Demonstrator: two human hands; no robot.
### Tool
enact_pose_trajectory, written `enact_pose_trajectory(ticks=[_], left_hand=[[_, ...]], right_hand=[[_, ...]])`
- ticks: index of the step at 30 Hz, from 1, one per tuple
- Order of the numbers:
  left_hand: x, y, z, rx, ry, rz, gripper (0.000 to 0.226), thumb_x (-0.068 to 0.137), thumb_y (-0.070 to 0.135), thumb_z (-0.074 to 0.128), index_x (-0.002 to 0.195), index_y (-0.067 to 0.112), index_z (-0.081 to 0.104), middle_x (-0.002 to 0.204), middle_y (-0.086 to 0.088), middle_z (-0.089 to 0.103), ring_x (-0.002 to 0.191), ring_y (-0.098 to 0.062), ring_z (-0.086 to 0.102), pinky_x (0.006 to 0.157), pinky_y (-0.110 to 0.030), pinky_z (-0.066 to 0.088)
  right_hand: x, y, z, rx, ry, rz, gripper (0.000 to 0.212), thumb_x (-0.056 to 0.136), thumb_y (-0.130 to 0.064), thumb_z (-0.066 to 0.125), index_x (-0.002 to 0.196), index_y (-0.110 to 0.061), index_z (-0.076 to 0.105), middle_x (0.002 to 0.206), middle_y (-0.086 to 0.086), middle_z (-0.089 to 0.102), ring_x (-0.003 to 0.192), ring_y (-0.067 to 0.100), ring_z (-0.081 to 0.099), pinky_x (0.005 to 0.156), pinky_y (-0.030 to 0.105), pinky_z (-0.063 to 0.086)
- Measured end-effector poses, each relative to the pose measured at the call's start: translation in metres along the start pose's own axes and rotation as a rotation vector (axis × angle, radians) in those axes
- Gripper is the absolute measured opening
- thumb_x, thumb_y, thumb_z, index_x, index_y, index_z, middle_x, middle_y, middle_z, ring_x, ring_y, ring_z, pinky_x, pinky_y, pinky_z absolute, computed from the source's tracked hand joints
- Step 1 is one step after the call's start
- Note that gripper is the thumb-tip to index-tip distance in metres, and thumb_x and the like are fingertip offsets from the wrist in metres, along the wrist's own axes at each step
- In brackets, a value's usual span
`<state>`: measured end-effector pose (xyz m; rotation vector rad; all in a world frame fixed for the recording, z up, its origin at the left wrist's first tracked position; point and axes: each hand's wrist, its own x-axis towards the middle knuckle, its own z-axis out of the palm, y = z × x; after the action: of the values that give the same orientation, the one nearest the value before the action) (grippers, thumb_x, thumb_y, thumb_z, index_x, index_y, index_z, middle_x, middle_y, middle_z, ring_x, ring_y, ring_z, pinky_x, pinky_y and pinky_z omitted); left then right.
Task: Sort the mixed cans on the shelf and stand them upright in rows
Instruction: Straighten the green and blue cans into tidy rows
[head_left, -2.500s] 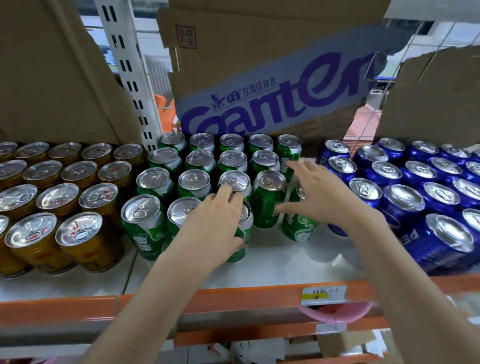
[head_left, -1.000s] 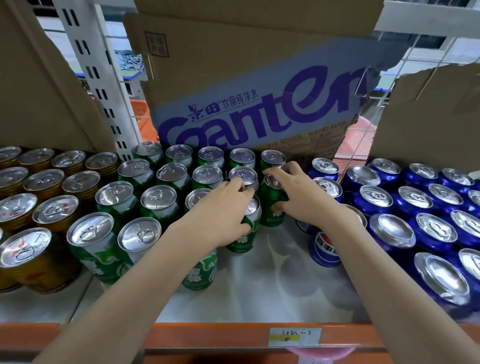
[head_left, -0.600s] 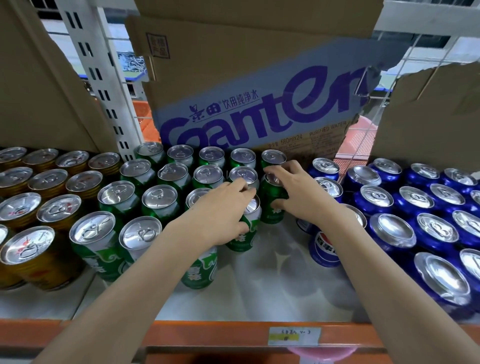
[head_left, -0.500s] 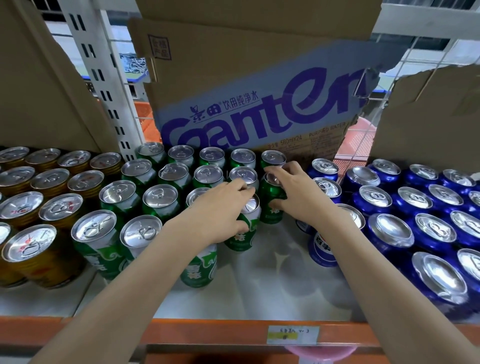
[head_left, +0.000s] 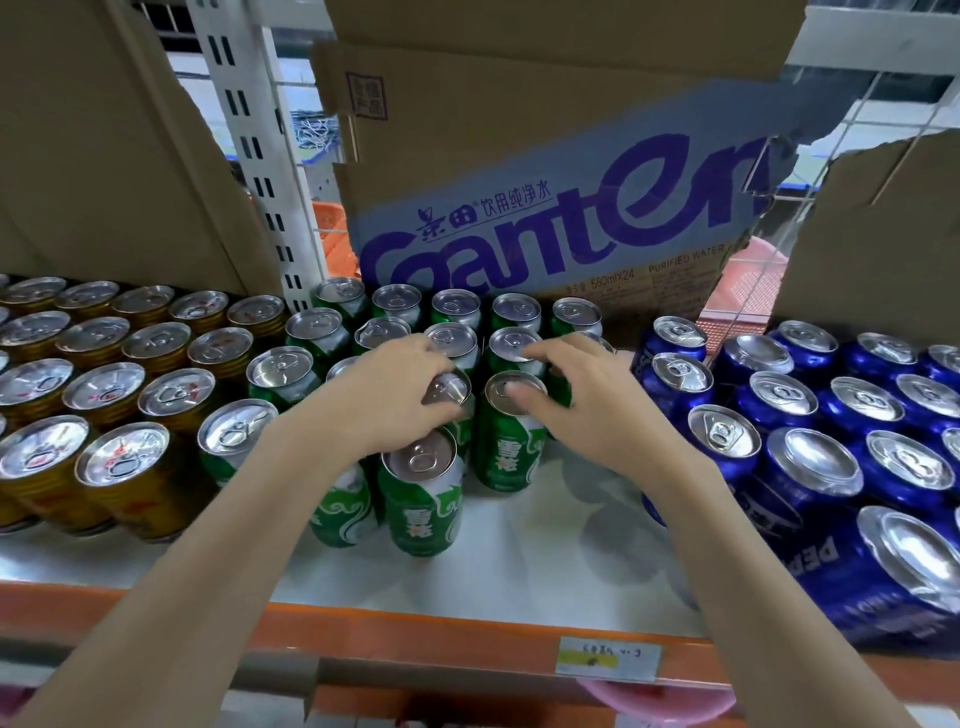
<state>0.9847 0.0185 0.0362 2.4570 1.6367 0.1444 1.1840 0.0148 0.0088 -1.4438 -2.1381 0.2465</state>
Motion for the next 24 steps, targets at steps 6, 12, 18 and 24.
enact_pose_trajectory(ticks=[6,12,18,24], left_hand=[[-0.001,-0.006,0.004,-0.045,0.042,0.017,0.04,0.09,0.03,0.056,0.125,0.011,0.055,0.124,-0.006,0.051,0.113,-0.021,0.047,0.096,-0.032,0.037],[-0.028,-0.021,0.01,-0.099,0.252,-0.03,0.04,0.089,0.035,0.058,0.123,0.013,0.059,0.119,-0.004,0.057,0.112,-0.021,0.05,0.092,-0.03,0.038],[-0.062,-0.037,0.04,-0.108,0.431,-0.131,0.041,0.089,0.036,0.054,0.118,0.009,0.062,0.117,-0.005,0.06,0.112,-0.026,0.052,0.093,-0.036,0.042],[-0.065,-0.034,0.045,-0.074,0.427,-0.142,0.044,0.085,0.034,0.058,0.119,0.005,0.06,0.119,-0.011,0.06,0.113,-0.032,0.054,0.092,-0.048,0.047]], right_hand=[[-0.014,-0.015,0.023,-0.02,0.217,-0.047,0.033,0.088,-0.034,0.058,0.108,-0.009,0.064,0.104,0.005,0.06,0.093,0.023,0.056,0.078,0.023,0.039],[-0.032,-0.051,0.048,0.021,0.228,-0.219,0.036,0.086,-0.041,0.054,0.101,-0.01,0.064,0.091,0.003,0.06,0.083,0.02,0.054,0.072,0.028,0.045],[-0.037,-0.067,0.055,0.135,-0.031,-0.098,0.063,0.072,-0.064,0.061,0.121,-0.024,0.052,0.106,-0.011,0.045,0.093,0.01,0.05,0.077,0.021,0.044],[-0.042,-0.075,0.045,0.246,0.026,0.067,0.063,0.067,-0.043,0.079,0.121,-0.021,0.055,0.099,-0.009,0.049,0.085,0.001,0.041,0.074,0.002,0.032]])
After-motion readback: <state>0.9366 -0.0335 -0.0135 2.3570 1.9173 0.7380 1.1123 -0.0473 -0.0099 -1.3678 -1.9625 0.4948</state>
